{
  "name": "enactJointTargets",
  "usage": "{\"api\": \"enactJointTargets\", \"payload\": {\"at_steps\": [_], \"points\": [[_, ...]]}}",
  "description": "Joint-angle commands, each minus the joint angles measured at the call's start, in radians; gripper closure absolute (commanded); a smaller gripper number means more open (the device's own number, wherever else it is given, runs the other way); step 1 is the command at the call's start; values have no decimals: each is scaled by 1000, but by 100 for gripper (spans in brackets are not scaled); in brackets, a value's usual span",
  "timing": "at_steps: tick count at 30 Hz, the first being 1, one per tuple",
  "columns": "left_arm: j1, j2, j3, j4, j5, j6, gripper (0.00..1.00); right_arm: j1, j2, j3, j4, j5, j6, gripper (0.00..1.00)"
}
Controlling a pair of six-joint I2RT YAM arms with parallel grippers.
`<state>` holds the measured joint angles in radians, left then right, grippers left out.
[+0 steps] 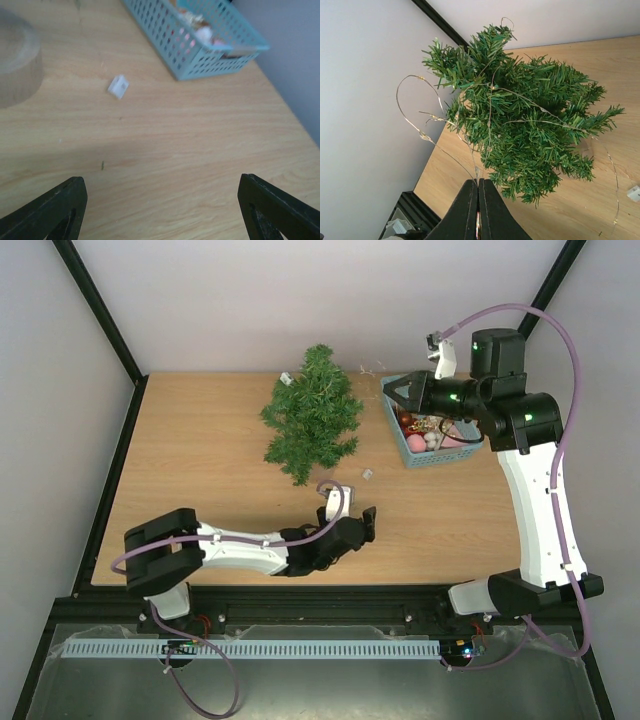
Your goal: Decorate the small christmas tree
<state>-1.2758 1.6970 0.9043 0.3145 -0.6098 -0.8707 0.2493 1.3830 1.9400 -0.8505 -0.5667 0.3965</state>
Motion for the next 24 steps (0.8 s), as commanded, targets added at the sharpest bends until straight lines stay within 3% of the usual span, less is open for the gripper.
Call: {"api": "enactJointTargets", "payload": {"at_steps": [1, 6, 13, 18, 24], "points": [[-52, -72, 52, 193, -175, 144, 14, 2, -15, 7, -68, 8, -9, 99], [-91, -137, 84, 285, -275, 364, 13, 1, -25, -14, -61, -15, 6, 99], [-61, -41, 180, 518, -232, 784, 12, 2, -37, -21, -27, -74, 56, 98], [24, 10, 223, 535, -147, 833, 18, 2, -39, -17, -12, -97, 76, 99], [108, 46, 210, 565, -96, 812, 34, 2, -33, -16, 7, -116, 87, 99]]}}
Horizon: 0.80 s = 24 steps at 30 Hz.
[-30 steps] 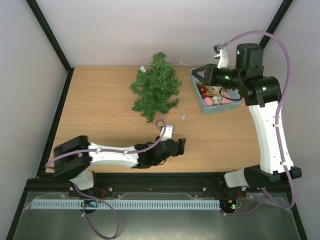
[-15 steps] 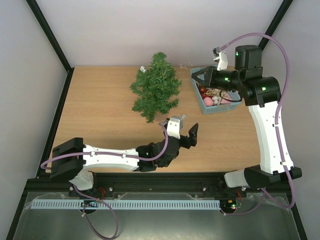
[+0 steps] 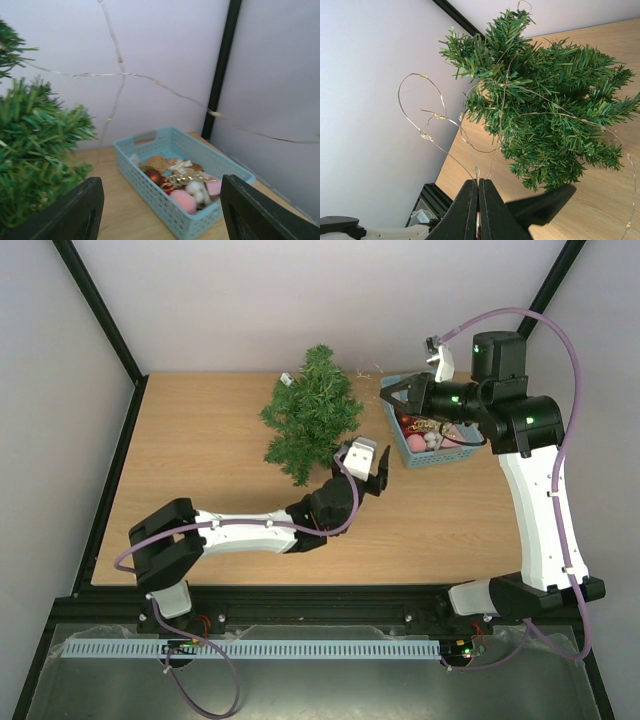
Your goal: Decorate the small christmas tree
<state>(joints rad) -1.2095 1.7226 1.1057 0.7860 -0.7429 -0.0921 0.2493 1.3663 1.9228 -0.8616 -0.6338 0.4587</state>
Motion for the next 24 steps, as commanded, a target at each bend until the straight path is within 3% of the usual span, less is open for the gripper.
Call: {"api": "enactJointTargets", "payload": {"at_steps": [1, 7, 14, 20, 24], "points": [[50, 28, 1, 120, 47, 38, 37, 2, -16, 1, 21, -52, 27, 99], [103, 71, -44, 291, 128, 28, 48, 2, -9, 14, 27, -68, 29, 99], [130, 159, 88, 233, 160, 51, 58, 2, -6, 20, 32, -73, 25, 99], [141, 232, 173, 224, 143, 68, 80, 2, -10, 5, 38, -78, 17, 99], [146, 262, 208, 230, 123, 79, 85, 2, -11, -5, 39, -78, 10, 99]]}}
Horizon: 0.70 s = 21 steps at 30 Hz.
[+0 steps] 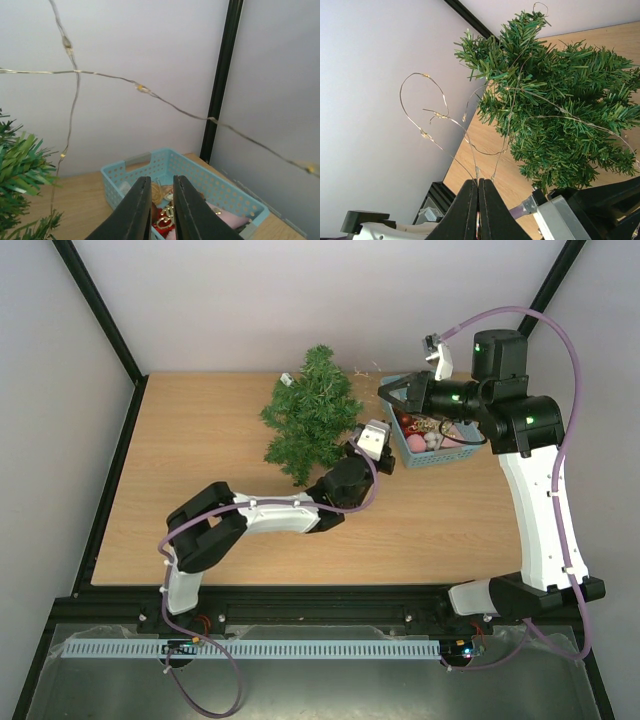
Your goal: Decorate the small christmas tree
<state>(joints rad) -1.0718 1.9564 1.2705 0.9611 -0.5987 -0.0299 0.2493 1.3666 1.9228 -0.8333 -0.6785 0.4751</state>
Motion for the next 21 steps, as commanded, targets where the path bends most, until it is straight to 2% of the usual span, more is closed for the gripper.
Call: {"api": "enactJointTargets", "payload": {"at_steps": [1, 5, 9, 14, 17, 19, 21], "points": [[10, 36, 51, 58, -27, 19, 87, 1, -11, -6, 11, -33, -8, 99], [21, 55, 73, 58, -51, 21, 97, 2, -9, -10, 16, -36, -11, 99], [25, 37, 52, 53, -59, -4, 98, 2, -7, -14, 14, -28, -20, 99], [27, -77, -28, -31, 43, -93, 98, 2, -12, -45, 31, -12, -24, 99], [48, -182, -113, -82, 195, -173, 98, 2, -25, -75, 50, -7, -21, 99], [49, -242, -176, -86, 201, -189, 94, 1, -35, -96, 67, -7, -13, 99], [49, -289, -232, -77, 183, -190, 84, 1, -44, -111, 84, -10, -6, 99]]}}
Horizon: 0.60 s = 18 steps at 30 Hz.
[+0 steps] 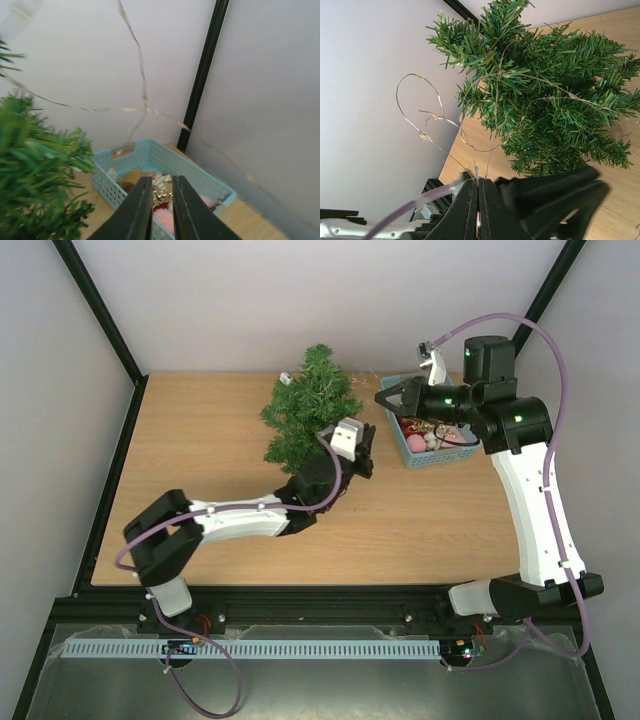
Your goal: Decorate the small christmas tree
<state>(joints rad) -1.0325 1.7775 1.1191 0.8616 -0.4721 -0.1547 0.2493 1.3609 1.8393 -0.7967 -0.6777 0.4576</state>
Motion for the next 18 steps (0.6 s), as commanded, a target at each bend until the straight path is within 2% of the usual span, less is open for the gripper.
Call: {"api": "enactJointTargets", "payload": {"at_steps": [1, 3, 5, 7, 9, 13, 14, 16, 17, 18], "points": [[11, -127, -105, 27, 49, -61, 73, 2, -43, -34, 51, -10, 13, 99], [19, -147, -126, 23, 63, -53, 50, 2, -50, -44, 60, -11, 19, 99], [26, -151, -123, 16, 96, -42, 33, 2, -56, -55, 67, -10, 23, 99], [30, -152, -120, 22, 145, -29, 24, 2, -61, -63, 74, -10, 28, 99], [33, -149, -118, 23, 196, -18, 22, 2, -64, -67, 77, -8, 32, 99], [34, -125, -99, 12, 217, -6, 31, 1, -65, -63, 81, -10, 39, 99], [34, -111, -93, 13, 213, -3, 37, 2, -65, -64, 83, -10, 41, 99], [34, -84, -78, 21, 206, 7, 63, 1, -66, -63, 85, -15, 42, 99], [34, -68, -65, 20, 203, 11, 70, 2, -66, -63, 85, -13, 44, 99], [34, -50, -48, 16, 198, 17, 72, 2, -65, -62, 84, -15, 44, 99]]}}
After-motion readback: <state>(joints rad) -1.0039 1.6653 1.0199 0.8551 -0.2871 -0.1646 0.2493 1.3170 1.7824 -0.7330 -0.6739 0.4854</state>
